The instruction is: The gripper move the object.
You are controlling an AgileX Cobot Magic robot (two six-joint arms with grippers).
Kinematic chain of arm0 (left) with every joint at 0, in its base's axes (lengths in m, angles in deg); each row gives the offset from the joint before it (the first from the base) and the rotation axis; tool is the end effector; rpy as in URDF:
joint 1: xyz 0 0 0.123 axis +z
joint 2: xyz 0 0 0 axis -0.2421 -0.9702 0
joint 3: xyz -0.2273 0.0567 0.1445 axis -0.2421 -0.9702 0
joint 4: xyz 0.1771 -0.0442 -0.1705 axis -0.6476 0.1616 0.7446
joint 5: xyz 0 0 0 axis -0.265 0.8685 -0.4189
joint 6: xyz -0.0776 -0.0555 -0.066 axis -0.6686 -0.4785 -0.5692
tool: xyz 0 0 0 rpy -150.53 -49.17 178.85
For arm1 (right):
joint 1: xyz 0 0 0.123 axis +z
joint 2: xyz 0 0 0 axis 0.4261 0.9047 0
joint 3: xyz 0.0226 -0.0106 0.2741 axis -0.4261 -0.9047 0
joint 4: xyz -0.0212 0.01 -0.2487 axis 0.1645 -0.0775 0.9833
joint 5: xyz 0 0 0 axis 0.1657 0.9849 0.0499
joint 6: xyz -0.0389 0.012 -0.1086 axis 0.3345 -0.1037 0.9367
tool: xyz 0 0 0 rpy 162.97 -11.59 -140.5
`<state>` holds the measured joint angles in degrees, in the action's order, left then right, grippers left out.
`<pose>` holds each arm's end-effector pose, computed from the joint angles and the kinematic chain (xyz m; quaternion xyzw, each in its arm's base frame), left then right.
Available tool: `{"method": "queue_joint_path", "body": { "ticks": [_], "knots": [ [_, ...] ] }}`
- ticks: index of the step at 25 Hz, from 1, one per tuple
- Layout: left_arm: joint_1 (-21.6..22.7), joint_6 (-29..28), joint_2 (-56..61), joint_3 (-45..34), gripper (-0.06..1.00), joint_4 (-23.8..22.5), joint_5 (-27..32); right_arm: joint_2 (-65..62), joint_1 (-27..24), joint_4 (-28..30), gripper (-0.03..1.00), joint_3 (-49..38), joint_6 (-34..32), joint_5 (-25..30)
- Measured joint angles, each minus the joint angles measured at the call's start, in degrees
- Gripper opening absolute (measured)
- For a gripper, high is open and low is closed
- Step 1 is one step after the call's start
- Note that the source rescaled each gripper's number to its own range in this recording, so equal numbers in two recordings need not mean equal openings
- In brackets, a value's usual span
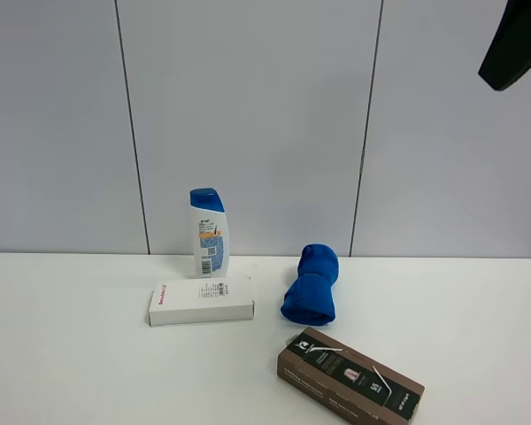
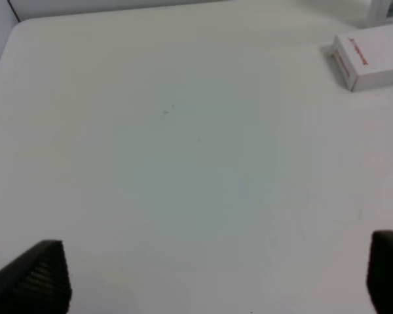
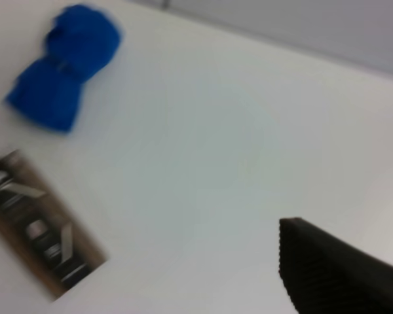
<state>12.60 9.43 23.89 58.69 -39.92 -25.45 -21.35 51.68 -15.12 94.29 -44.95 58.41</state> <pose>0.0240 0.0012 0.2680 0.0236 0.8485 0.0110 0.5285 0.2037 0.0997 0.3806 -0.2326 0.9207 0.0600 0.3077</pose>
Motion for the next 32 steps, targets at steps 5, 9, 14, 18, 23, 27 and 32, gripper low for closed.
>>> {"method": "queue_joint_path", "body": {
  "ticks": [5,9,14,18,23,27,32],
  "knots": [
    [0.0,0.0,0.0,0.0,1.0,0.0,0.0,-6.58,-0.31,-3.87,0.62,-8.64,0.0,-0.05],
    [0.0,0.0,0.0,0.0,1.0,0.0,0.0,-12.41,-4.7,-4.08,0.62,-16.07,0.0,-0.18],
    [0.0,0.0,0.0,0.0,1.0,0.0,0.0,-22.27,-11.61,-4.08,0.62,-25.18,0.0,-0.18],
    [0.0,0.0,0.0,0.0,1.0,0.0,0.0,-32.9,-17.75,-4.08,0.62,-30.5,0.0,-0.12],
    [0.0,0.0,0.0,0.0,1.0,0.0,0.0,-43.33,-22.53,-4.03,0.62,-34.42,0.0,-0.15],
    [0.0,0.0,0.0,0.0,1.0,0.0,0.0,-47.93,-22.85,-1.94,0.62,-36.41,0.17,-1.69],
    [0.0,0.0,0.0,0.0,1.0,0.0,0.0,-50.67,-22.85,-2.16,0.62,-41.17,0.21,-10.01]
  ]
}}
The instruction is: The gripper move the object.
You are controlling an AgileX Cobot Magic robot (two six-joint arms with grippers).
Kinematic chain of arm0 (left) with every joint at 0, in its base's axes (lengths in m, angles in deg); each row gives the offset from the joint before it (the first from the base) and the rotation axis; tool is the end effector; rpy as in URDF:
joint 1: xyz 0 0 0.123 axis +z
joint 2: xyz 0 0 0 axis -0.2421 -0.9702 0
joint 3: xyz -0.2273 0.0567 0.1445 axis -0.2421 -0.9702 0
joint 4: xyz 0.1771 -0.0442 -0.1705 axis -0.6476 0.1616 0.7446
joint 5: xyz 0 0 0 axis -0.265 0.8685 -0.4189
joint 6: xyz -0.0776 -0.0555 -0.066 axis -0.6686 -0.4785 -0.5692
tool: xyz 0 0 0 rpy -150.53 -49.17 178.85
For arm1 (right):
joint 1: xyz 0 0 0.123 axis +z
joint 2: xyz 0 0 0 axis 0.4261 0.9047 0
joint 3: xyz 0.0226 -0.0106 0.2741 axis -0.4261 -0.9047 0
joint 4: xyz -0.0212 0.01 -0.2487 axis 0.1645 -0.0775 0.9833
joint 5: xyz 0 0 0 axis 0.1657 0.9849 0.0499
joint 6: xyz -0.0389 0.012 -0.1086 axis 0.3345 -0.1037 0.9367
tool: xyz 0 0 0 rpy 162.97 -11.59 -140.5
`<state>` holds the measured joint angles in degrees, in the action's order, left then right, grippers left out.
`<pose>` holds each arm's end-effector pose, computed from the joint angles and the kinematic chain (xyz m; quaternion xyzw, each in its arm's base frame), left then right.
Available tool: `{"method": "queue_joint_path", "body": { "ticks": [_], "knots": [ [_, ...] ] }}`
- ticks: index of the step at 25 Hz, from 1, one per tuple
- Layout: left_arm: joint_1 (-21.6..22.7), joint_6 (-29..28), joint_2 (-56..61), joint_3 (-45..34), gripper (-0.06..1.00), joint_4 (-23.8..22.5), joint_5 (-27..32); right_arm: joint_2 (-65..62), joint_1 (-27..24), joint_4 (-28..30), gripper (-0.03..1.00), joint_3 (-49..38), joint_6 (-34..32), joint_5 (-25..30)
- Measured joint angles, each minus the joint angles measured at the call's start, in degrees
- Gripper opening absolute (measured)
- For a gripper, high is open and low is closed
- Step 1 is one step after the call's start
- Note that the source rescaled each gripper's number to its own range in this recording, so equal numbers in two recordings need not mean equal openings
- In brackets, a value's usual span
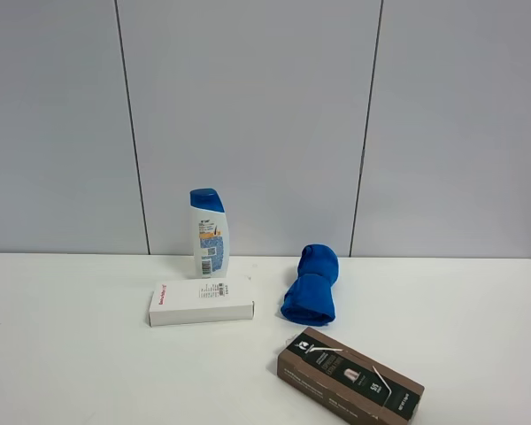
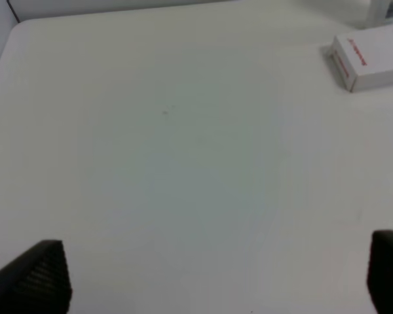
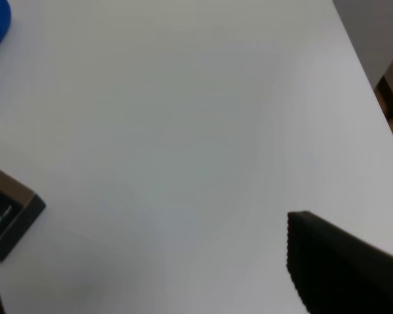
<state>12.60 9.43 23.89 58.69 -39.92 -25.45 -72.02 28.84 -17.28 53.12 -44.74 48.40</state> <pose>0.0240 0.0012 0.2680 0.0236 0.8485 0.0110 0.5285 0.0597 0.0061 0.2905 -0.0430 0.8817 0.0183 0.4695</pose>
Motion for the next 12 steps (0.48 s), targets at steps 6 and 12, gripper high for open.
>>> {"method": "queue_joint_path", "body": {
  "ticks": [6,12],
  "knots": [
    [0.0,0.0,0.0,0.0,1.0,0.0,0.0,-1.68,0.0,-0.23,0.62,-5.2,1.36,-6.69],
    [0.0,0.0,0.0,0.0,1.0,0.0,0.0,-7.29,-0.05,-0.23,0.62,-6.85,3.37,-10.9]
  ]
}}
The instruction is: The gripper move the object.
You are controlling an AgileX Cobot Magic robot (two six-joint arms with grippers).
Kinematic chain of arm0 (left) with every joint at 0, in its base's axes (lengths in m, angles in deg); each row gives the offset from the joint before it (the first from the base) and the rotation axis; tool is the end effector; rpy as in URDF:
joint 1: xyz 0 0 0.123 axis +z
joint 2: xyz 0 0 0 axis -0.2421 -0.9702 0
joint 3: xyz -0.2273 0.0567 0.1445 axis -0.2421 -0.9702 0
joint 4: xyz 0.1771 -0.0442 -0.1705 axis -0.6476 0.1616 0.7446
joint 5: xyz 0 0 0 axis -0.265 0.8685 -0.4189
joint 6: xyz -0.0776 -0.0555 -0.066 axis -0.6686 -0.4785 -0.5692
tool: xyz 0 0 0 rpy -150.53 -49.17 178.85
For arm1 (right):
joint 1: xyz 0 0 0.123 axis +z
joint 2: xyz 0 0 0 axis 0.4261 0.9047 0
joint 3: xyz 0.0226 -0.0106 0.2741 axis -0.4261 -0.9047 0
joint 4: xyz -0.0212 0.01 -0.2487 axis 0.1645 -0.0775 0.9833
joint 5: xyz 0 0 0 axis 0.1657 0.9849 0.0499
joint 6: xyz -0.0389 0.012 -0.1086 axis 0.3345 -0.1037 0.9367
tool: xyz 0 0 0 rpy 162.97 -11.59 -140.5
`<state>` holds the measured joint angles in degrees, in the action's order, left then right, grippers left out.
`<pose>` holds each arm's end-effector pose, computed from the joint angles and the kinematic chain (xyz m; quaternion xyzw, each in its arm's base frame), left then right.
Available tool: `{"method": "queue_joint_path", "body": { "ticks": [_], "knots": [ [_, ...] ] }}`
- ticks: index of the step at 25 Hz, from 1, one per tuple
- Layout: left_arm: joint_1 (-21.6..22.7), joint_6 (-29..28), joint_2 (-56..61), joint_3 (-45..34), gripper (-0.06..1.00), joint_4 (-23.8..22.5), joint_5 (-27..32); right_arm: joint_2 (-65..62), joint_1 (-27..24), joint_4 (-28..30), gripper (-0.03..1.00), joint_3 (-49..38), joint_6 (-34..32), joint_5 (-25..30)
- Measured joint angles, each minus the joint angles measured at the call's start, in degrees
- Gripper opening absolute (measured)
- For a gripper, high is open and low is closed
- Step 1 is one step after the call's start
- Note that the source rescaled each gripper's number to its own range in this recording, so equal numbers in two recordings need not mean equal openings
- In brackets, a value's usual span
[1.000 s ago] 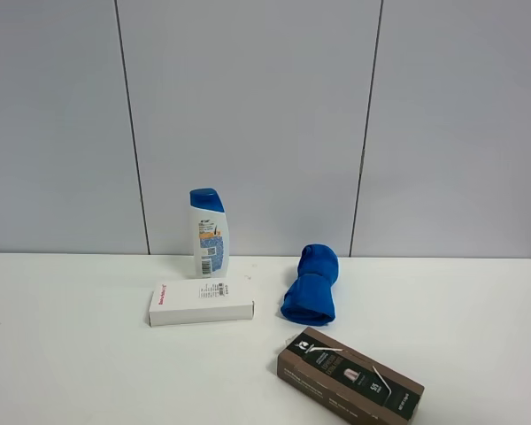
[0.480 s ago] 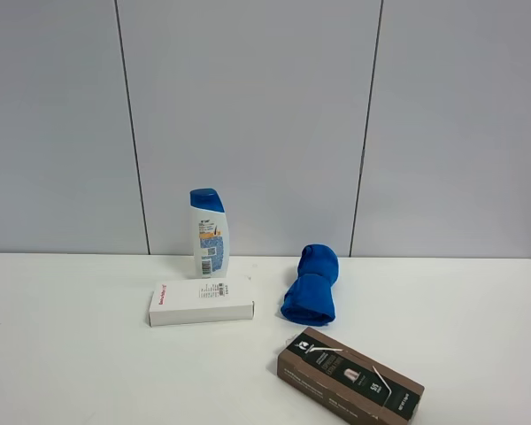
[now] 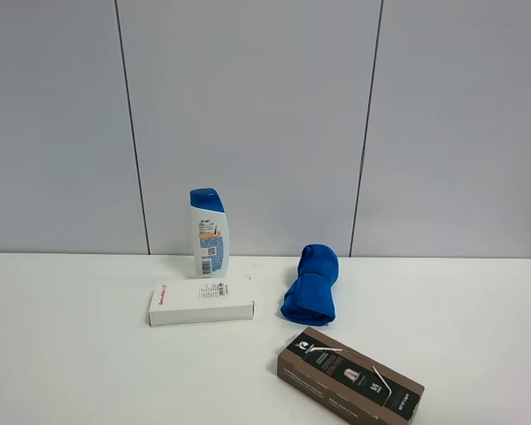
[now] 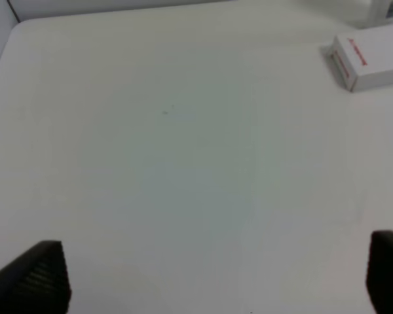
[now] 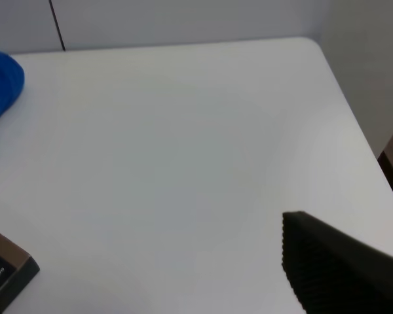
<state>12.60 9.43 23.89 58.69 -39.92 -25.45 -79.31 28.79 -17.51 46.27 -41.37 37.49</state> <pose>0.0240 0.0012 0.2680 0.0236 0.8485 0.0110 0.5285 0.0579 0.0060 0.2794 -0.0632 0.8295 0.0047 0.5549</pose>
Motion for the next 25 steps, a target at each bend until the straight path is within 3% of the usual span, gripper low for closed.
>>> {"method": "queue_joint_path", "body": {
  "ticks": [5,14,19,25],
  "knots": [
    [0.0,0.0,0.0,0.0,1.0,0.0,0.0,-7.6,0.0,0.25,0.62,-0.28,0.12,-0.18],
    [0.0,0.0,0.0,0.0,1.0,0.0,0.0,-7.91,0.0,0.25,0.62,1.12,-0.12,3.98],
    [0.0,0.0,0.0,0.0,1.0,0.0,0.0,-7.91,0.0,0.67,0.62,1.83,-0.56,10.22],
    [0.0,0.0,0.0,0.0,1.0,0.0,0.0,-7.91,0.0,0.47,0.62,1.07,-1.46,12.85]
  ]
}}
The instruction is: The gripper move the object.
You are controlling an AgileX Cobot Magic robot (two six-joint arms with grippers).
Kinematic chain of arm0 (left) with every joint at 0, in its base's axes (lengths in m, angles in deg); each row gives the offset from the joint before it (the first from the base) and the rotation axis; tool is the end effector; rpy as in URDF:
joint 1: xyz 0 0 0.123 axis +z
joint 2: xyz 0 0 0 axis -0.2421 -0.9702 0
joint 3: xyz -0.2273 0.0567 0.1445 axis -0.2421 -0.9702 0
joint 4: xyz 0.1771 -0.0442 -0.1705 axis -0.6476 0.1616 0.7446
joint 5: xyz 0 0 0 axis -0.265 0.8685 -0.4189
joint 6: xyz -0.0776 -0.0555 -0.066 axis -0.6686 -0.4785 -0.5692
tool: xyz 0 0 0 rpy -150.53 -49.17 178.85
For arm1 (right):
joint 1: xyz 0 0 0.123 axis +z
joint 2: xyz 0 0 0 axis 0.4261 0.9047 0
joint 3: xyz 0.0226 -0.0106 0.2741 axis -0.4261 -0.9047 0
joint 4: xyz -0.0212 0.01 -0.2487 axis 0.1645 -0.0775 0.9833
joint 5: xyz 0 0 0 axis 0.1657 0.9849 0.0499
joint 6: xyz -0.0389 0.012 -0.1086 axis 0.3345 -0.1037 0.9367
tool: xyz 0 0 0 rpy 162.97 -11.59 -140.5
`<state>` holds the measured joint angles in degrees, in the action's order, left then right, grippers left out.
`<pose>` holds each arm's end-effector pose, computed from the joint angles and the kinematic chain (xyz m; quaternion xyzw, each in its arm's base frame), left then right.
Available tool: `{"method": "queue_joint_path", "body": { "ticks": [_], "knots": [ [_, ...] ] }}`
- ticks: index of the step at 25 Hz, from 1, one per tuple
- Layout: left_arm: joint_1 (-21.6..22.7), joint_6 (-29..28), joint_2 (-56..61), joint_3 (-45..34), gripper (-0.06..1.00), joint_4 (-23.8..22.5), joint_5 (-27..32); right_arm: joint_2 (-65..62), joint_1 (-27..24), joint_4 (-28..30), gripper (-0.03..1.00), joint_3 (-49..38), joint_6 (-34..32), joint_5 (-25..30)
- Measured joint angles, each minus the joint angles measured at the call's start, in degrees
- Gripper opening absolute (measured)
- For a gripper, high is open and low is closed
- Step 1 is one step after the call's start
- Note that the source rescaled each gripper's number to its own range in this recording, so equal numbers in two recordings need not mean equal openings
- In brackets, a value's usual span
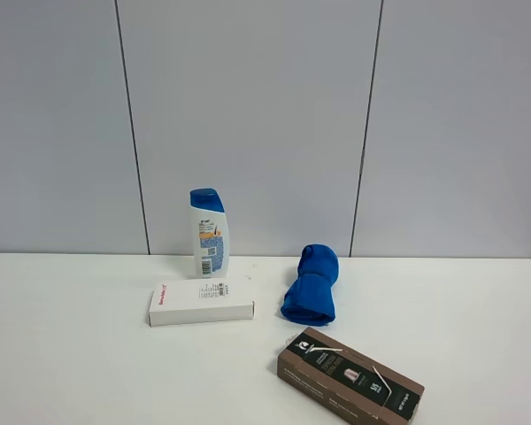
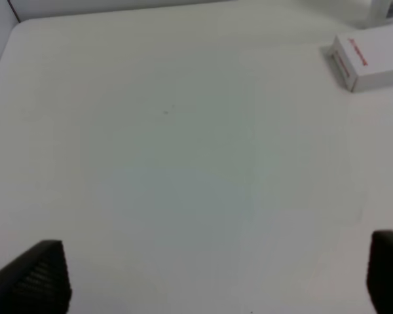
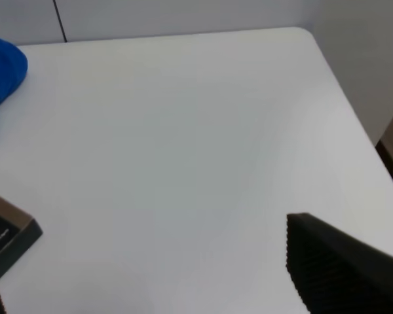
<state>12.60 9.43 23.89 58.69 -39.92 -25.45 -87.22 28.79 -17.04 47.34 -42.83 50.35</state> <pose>0.0240 0.0012 0.2680 0.0236 0.8485 0.0110 0.5285 0.0247 0.0035 0.2672 -0.0563 0.8484 0.0080 0.5263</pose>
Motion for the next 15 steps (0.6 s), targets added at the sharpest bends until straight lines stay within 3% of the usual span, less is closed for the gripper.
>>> {"method": "queue_joint_path", "body": {
  "ticks": [8,15],
  "knots": [
    [0.0,0.0,0.0,0.0,1.0,0.0,0.0,0.0,-0.25,-0.39,0.62,0.0,-0.89,0.07],
    [0.0,0.0,0.0,0.0,1.0,0.0,0.0,0.0,-6.47,-0.39,0.62,0.0,-1.08,0.07]
  ]
}}
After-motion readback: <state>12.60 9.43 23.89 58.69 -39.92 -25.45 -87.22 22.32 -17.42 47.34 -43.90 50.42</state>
